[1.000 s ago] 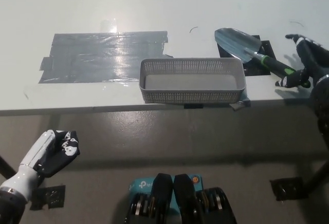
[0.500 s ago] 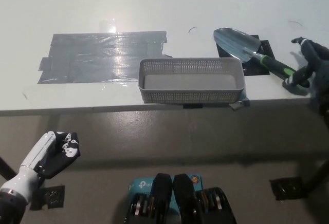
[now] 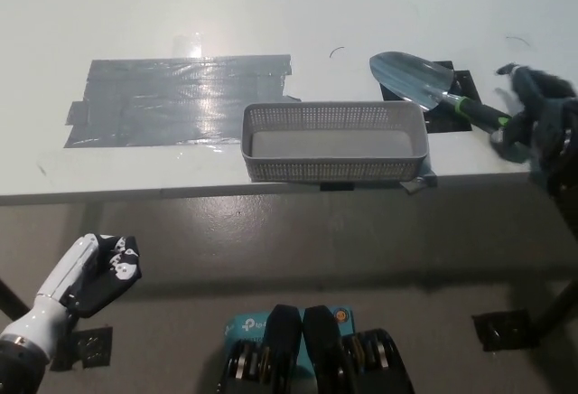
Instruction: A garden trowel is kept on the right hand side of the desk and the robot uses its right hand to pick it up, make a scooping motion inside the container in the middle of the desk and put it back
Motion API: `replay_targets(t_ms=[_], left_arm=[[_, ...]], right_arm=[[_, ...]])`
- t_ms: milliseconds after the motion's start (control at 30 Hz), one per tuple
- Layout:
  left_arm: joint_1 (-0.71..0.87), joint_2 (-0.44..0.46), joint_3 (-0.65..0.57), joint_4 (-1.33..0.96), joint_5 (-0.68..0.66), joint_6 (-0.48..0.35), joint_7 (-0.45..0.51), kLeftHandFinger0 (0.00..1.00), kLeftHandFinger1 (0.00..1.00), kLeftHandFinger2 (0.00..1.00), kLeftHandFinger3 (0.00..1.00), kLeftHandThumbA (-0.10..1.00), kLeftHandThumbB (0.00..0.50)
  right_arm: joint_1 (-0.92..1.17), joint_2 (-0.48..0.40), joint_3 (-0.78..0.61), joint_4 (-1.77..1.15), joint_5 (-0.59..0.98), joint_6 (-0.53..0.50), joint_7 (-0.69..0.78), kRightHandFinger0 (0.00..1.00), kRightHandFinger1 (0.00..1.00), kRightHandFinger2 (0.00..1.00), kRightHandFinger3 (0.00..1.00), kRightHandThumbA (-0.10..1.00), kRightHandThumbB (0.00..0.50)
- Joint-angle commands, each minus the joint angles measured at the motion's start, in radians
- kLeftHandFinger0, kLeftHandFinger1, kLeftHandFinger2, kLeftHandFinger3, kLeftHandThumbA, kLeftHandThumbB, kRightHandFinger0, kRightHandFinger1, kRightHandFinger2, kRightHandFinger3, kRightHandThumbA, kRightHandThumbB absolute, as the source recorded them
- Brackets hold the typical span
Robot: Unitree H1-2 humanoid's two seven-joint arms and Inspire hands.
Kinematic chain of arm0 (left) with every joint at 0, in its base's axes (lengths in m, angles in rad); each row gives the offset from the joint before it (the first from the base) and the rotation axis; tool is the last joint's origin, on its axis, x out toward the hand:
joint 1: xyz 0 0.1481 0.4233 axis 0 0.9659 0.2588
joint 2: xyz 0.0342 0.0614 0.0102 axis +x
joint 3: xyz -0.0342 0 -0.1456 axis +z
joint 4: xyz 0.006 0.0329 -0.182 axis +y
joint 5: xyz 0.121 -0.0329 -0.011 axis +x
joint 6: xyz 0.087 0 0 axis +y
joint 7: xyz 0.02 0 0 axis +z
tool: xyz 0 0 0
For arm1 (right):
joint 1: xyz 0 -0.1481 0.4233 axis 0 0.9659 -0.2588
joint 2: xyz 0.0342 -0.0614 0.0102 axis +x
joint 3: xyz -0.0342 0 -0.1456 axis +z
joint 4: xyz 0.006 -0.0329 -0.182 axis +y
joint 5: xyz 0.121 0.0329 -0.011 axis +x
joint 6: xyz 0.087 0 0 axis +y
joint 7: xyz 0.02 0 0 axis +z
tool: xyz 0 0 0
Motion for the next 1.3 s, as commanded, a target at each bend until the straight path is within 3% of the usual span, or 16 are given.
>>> replay_targets(t_ms=[0, 300, 467, 500, 633, 767, 1267], left_arm=[[-0.014, 0.016, -0.001, -0.039, 0.007, -0.013, -0.012, 0.00, 0.00, 0.00, 0.05, -0.07, 0.500], [-0.024, 0.014, -0.005, -0.051, 0.006, 0.006, -0.016, 0.00, 0.00, 0.00, 0.04, -0.06, 0.500], [-0.031, 0.008, -0.009, -0.041, 0.006, -0.005, -0.014, 0.00, 0.00, 0.00, 0.01, -0.04, 0.500], [-0.030, 0.009, -0.007, -0.046, -0.001, 0.005, -0.017, 0.00, 0.00, 0.00, 0.02, -0.05, 0.500], [-0.026, 0.011, -0.006, -0.052, -0.007, 0.016, -0.023, 0.00, 0.00, 0.00, 0.04, -0.07, 0.500], [-0.035, 0.019, -0.030, -0.038, 0.022, -0.022, -0.036, 0.00, 0.00, 0.00, 0.04, -0.04, 0.500], [-0.052, 0.014, -0.044, -0.039, 0.004, -0.012, -0.053, 0.00, 0.00, 0.00, 0.02, 0.02, 0.500]], right_arm=[[-0.043, 0.003, 0.048, -0.062, -0.048, 0.001, 0.039, 1.00, 1.00, 1.00, 1.00, 0.77, 0.500], [-0.075, 0.023, 0.096, -0.030, -0.057, 0.008, 0.052, 1.00, 1.00, 1.00, 1.00, 0.77, 0.500], [-0.056, 0.014, 0.085, 0.016, -0.054, 0.026, 0.035, 1.00, 1.00, 1.00, 1.00, 0.68, 0.494], [-0.052, 0.010, 0.083, 0.040, -0.057, 0.054, 0.038, 1.00, 1.00, 1.00, 1.00, 0.63, 0.468], [-0.048, -0.004, 0.064, 0.126, -0.048, 0.061, 0.021, 1.00, 1.00, 1.00, 1.00, 0.57, 0.451], [-0.055, -0.008, 0.046, 0.182, -0.041, 0.058, -0.027, 1.00, 1.00, 1.00, 1.00, 0.58, 0.461], [-0.088, 0.082, 0.077, 0.217, -0.051, 0.021, -0.067, 1.00, 1.00, 1.00, 1.00, 0.54, 0.459]])
